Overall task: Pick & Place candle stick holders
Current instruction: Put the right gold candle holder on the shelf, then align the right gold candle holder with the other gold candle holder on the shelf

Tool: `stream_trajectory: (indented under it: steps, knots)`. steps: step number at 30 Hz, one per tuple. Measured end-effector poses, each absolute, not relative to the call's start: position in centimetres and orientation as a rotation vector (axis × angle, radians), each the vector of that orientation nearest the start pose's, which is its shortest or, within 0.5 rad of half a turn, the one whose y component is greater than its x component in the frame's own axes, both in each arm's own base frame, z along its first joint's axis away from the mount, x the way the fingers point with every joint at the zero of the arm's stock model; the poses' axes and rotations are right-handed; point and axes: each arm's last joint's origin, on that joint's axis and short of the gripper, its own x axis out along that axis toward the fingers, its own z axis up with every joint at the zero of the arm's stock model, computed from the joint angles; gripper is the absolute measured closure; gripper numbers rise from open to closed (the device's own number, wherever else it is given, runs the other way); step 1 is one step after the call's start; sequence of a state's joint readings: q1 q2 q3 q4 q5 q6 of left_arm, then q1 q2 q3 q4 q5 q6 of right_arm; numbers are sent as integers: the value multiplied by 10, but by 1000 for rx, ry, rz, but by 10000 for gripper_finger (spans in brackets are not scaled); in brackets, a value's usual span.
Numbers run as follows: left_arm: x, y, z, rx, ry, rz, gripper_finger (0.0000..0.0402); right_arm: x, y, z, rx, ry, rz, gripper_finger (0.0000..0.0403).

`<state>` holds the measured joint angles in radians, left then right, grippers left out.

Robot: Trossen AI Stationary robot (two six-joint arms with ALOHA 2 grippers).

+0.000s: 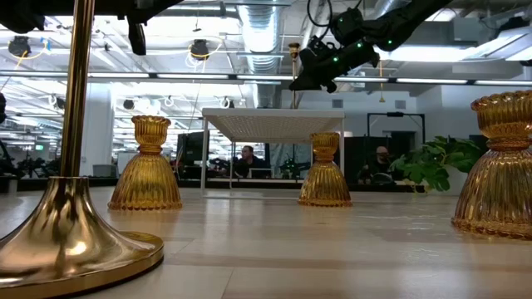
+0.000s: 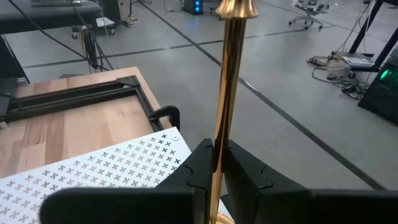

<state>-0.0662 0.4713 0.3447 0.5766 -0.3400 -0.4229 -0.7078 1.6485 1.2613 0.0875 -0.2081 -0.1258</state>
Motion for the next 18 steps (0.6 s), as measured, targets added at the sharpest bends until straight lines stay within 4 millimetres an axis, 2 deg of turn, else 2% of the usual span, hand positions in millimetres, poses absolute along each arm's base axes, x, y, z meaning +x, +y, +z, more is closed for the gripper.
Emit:
stream_trajectory:
  steps: [9, 18]
  knots:
    - [121, 2, 293, -505, -494, 172, 394, 294, -244, 301, 15, 302, -480, 350]
    - [121, 2, 294, -506, -502, 170, 394, 295, -242, 301, 16, 304, -472, 233]
